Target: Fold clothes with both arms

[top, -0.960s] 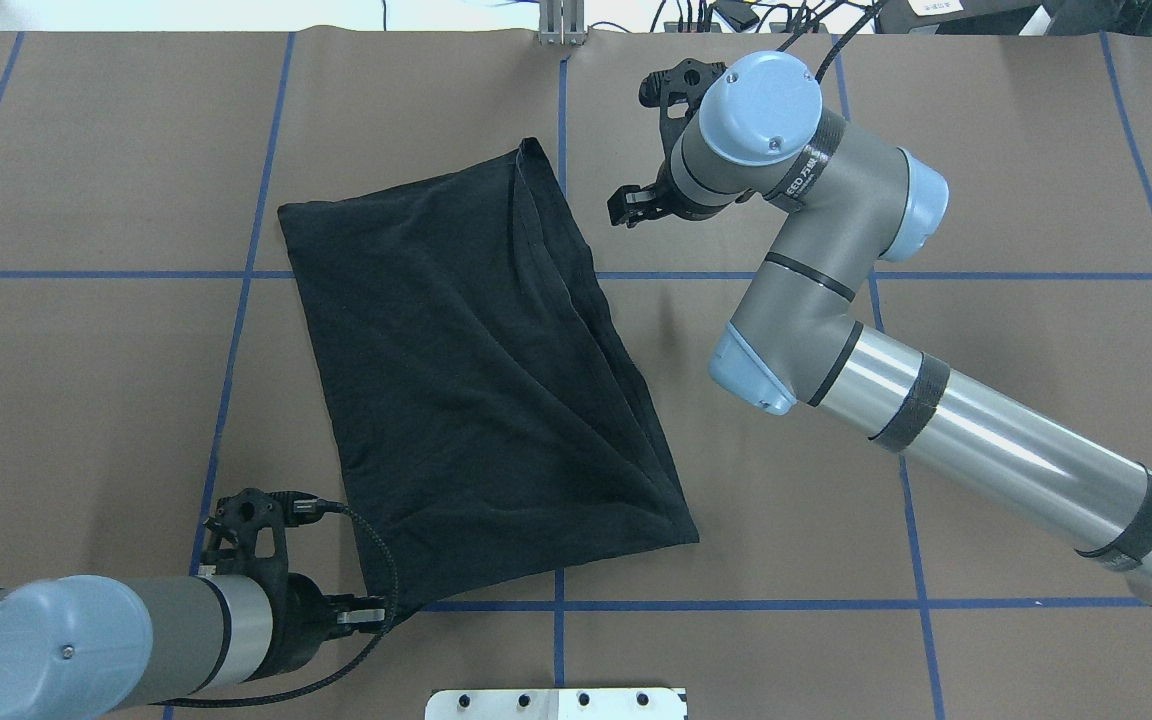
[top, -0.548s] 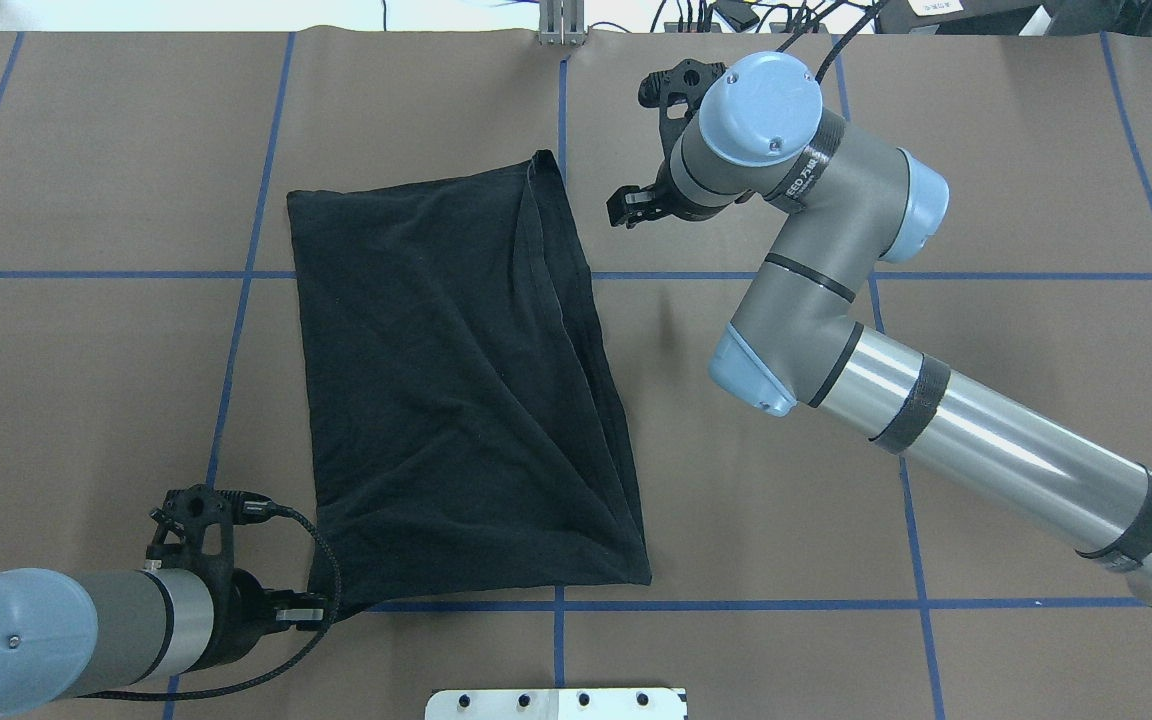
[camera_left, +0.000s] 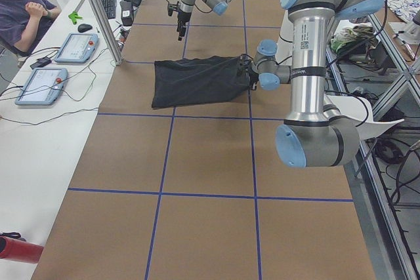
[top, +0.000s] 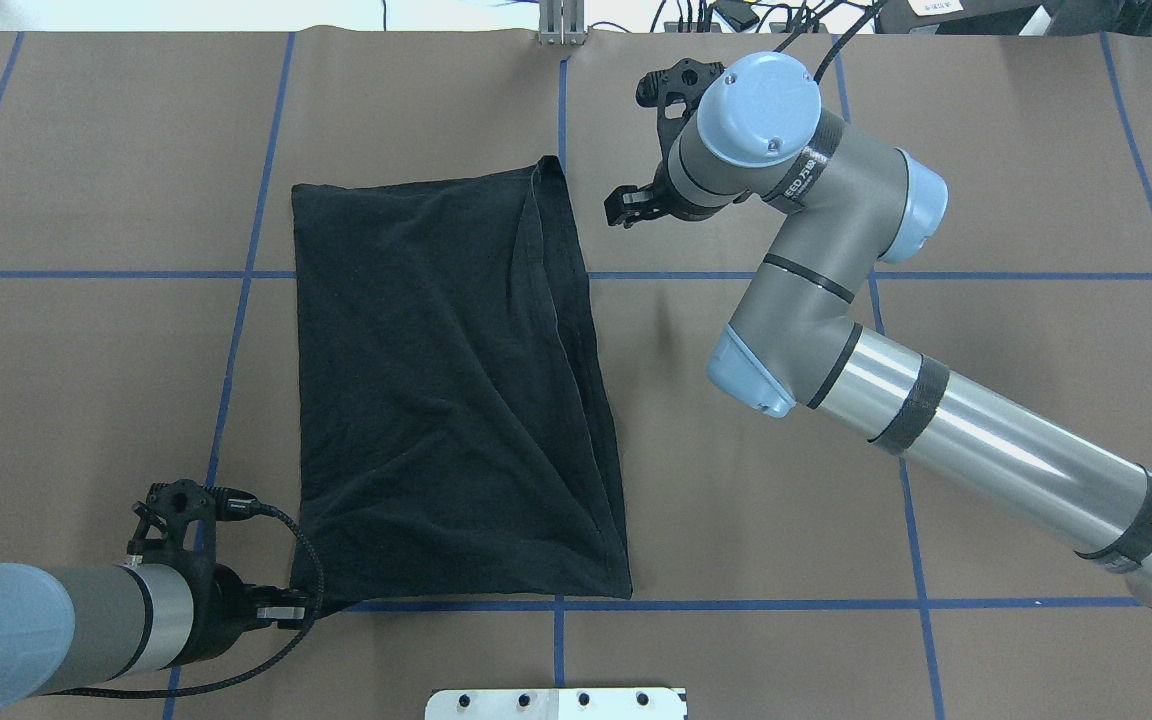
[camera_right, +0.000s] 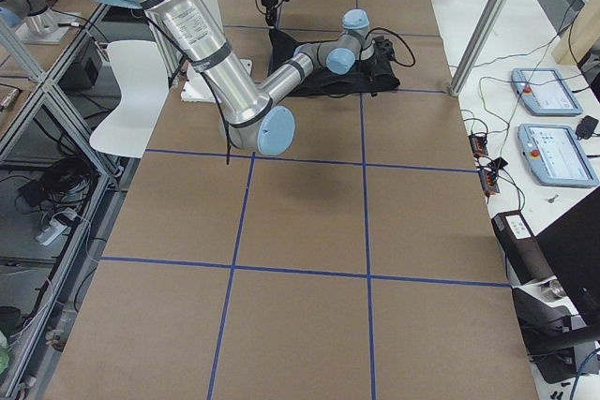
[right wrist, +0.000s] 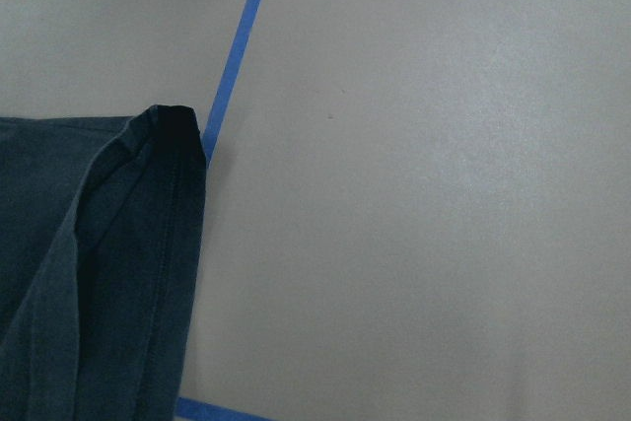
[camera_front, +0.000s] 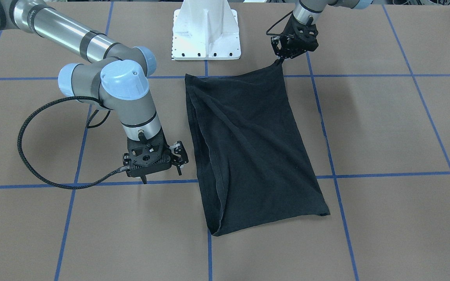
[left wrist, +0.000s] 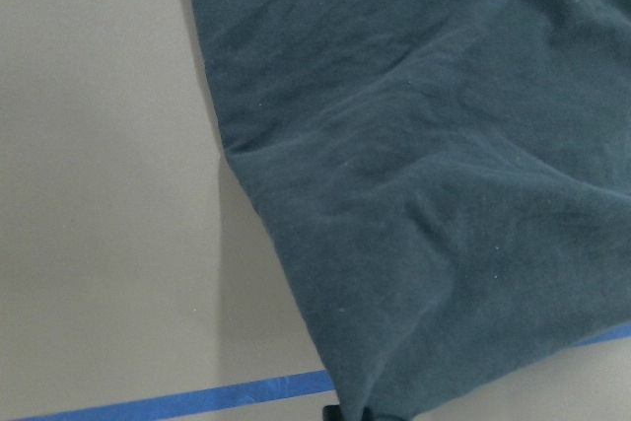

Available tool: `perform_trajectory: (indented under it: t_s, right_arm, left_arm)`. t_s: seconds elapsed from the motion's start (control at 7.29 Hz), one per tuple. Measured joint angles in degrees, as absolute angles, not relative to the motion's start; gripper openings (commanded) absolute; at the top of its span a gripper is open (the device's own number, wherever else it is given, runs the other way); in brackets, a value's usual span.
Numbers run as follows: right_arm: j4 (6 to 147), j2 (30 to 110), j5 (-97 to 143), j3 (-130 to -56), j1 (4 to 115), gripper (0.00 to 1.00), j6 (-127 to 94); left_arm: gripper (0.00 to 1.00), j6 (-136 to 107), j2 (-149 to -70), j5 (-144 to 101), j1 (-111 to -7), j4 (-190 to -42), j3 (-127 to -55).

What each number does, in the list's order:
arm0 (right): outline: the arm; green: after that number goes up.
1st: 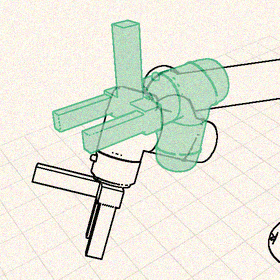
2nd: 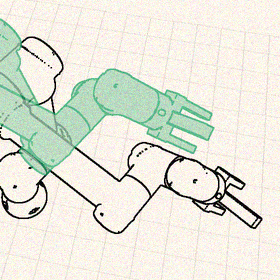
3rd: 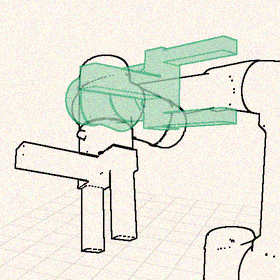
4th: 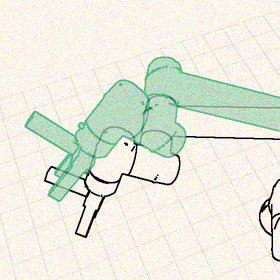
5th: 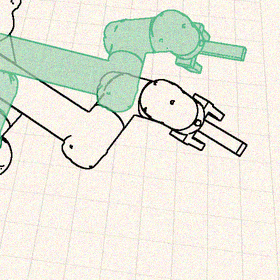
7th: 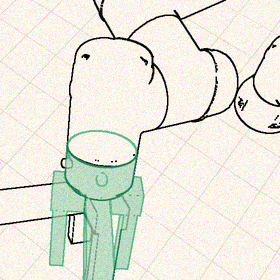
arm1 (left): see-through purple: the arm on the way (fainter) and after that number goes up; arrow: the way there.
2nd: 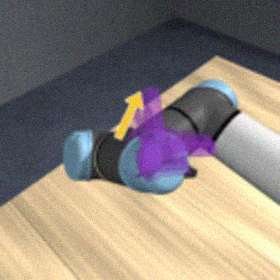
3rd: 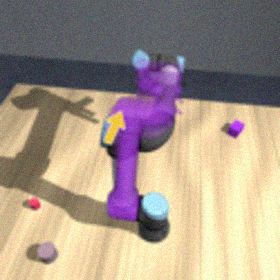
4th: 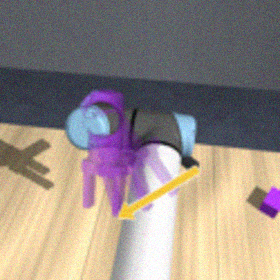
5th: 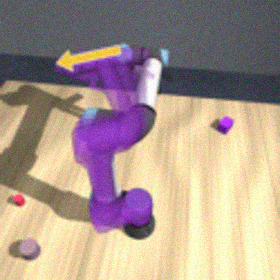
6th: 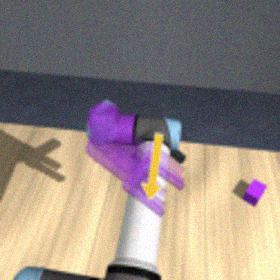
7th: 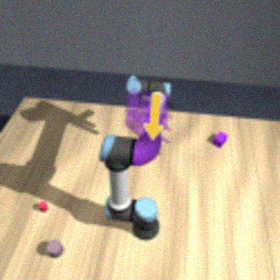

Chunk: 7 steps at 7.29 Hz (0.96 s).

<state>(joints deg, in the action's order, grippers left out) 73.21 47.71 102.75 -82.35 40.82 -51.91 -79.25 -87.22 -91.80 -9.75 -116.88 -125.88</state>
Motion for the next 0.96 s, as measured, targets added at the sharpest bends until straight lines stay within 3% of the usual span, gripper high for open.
perform_trajectory:
  t_s: [0.55, 0.82, 0.96]
  right_arm:
    - [73.2, 48.2, 102.3, -85.2, 38.0, 1.0, -58.6]
    - [73.2, 48.3, 102.1, -86.4, 36.6, 1.0, -60.8]
    - [73.2, 48.3, 102.1, -86.6, 36.5, 1.0, -61.0]
  left_arm:
    - [1.0, -79.4, -90.2, -93.2, -9.8, -116.6, -127.6]
    - [1.0, -79.3, -90.8, -92.8, -9.8, -116.6, -123.8]
    - [0.94, -79.1, -91.3, -92.7, -9.8, -116.7, -122.0]
